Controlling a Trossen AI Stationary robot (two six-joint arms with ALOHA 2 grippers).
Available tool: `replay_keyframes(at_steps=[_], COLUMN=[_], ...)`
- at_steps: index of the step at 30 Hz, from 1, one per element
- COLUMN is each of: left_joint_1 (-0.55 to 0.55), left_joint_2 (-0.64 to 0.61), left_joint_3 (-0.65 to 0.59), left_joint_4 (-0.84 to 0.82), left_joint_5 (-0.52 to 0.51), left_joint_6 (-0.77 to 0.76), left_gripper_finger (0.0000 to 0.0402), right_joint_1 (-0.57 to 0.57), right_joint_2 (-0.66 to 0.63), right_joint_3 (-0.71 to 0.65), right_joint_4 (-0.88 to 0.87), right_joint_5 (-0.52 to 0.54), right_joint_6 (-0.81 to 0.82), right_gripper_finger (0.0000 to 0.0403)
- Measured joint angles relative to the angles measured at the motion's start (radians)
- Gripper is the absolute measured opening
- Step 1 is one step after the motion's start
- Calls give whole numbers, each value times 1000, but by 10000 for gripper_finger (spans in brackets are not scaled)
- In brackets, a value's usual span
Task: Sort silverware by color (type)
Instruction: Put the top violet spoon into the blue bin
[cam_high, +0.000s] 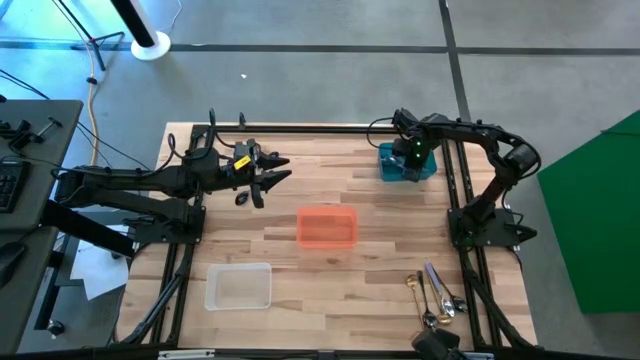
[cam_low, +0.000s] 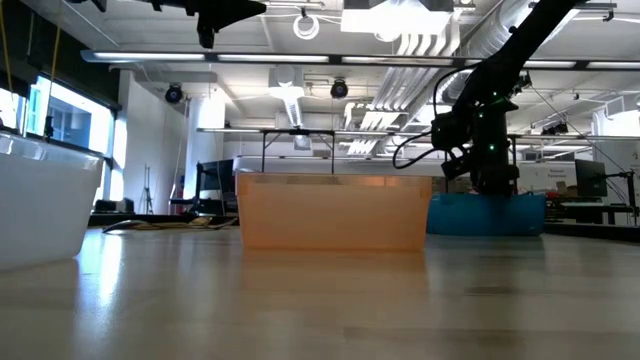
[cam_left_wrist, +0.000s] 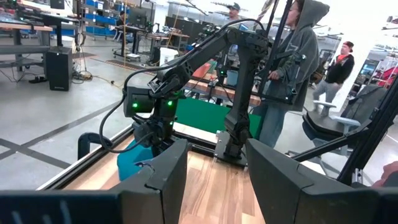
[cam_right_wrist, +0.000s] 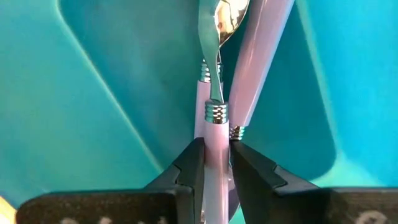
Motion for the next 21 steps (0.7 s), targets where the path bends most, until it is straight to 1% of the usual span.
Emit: replay_keyframes(at_steps=[3,6,10,15,17,21], left_joint_1=[0,0,0,0,0,0], left_joint_2=[0,0,0,0,0,0], left_joint_3=[0,0,0,0,0,0], left_joint_4=[0,0,0,0,0,0], left_joint_5=[0,0,0,0,0,0], left_joint_6=[0,0,0,0,0,0], left_gripper_finger=[156,156,156,156,156,156], right_joint_1=[0,0,0,0,0,0], right_joint_2=[0,0,2,3,3,3], right_joint_3=[0,0,0,-2,-2,13], right_joint_4=[-1,-2,5,5,4,-10], right_joint_5=[-8,-10,-9,-9,-9,-8], right_joint_6=[1,1,19,4,2,1], right_gripper_finger=[70,81,117,159,166,167])
